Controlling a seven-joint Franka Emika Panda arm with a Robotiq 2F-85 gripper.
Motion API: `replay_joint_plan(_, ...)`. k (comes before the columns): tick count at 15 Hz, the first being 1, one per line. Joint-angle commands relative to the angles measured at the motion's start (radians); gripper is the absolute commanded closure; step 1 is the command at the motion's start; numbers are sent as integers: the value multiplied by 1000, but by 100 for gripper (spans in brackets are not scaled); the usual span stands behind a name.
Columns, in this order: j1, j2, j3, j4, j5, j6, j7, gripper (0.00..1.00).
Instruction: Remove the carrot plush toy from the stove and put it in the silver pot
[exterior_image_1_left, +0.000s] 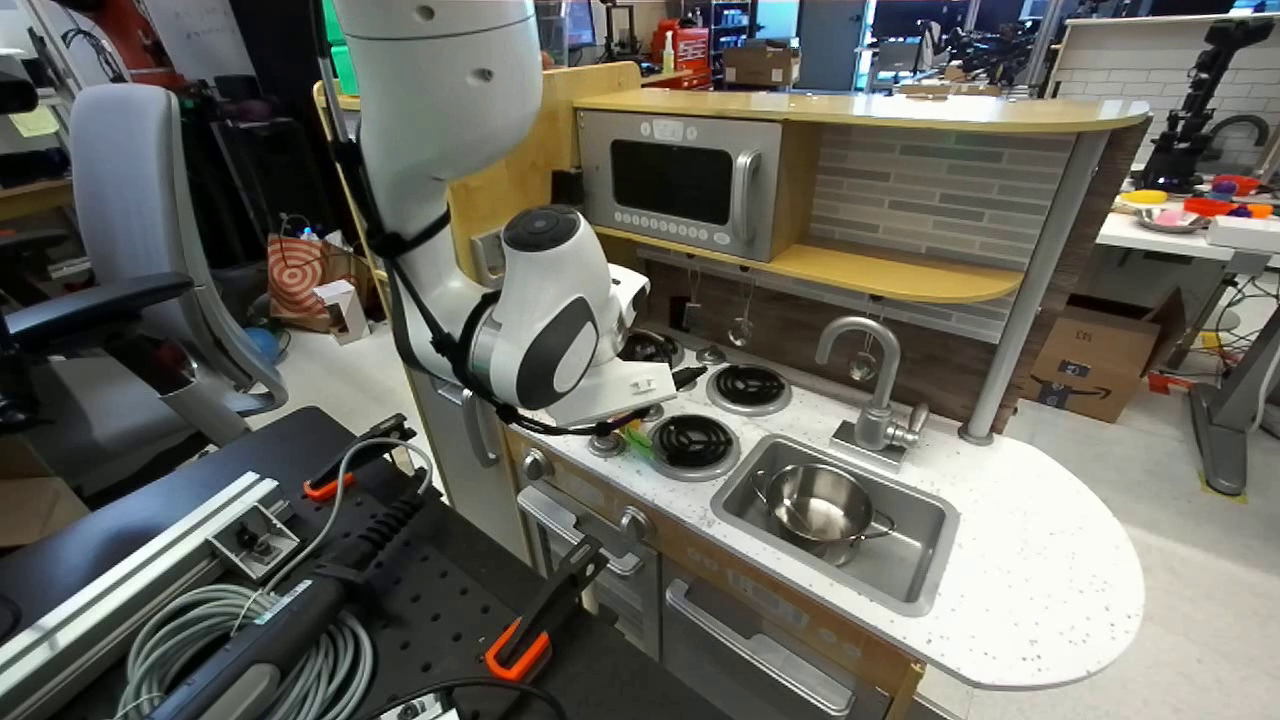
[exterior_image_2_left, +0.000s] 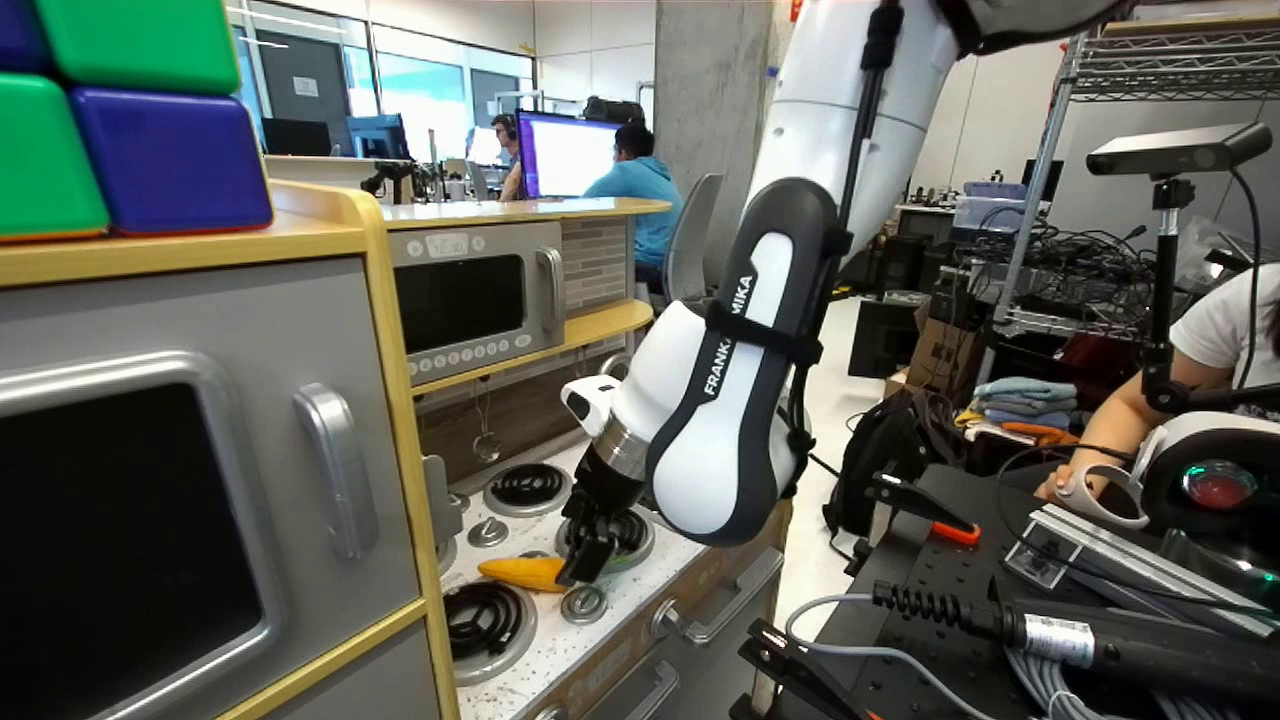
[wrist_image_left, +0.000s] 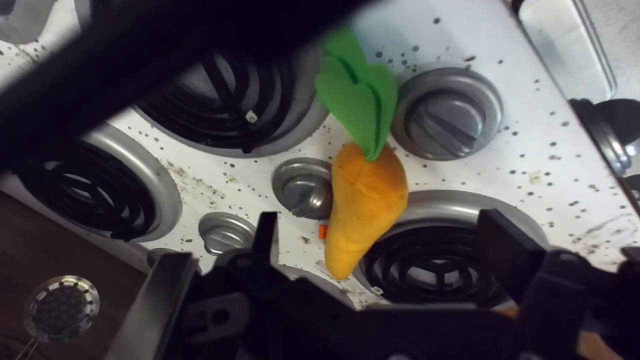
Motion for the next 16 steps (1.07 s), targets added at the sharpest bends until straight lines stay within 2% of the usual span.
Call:
replay_joint_plan(1,39,99,-40,178,-64,-4,94,0)
replay_joint_plan(5,73,154,-63,260,-72,-14,172,0)
replay_joint_plan(11,105,178,-78,221,-57,-70,293,0)
replay_joint_plan(12,99,182,-71,223,-61,-72,304,25)
replay_joint_plan(13,96,181,-67,221,-62,-79,313,26)
replay_joint_plan(16,86,176,-57,219,-63,-99,331,51)
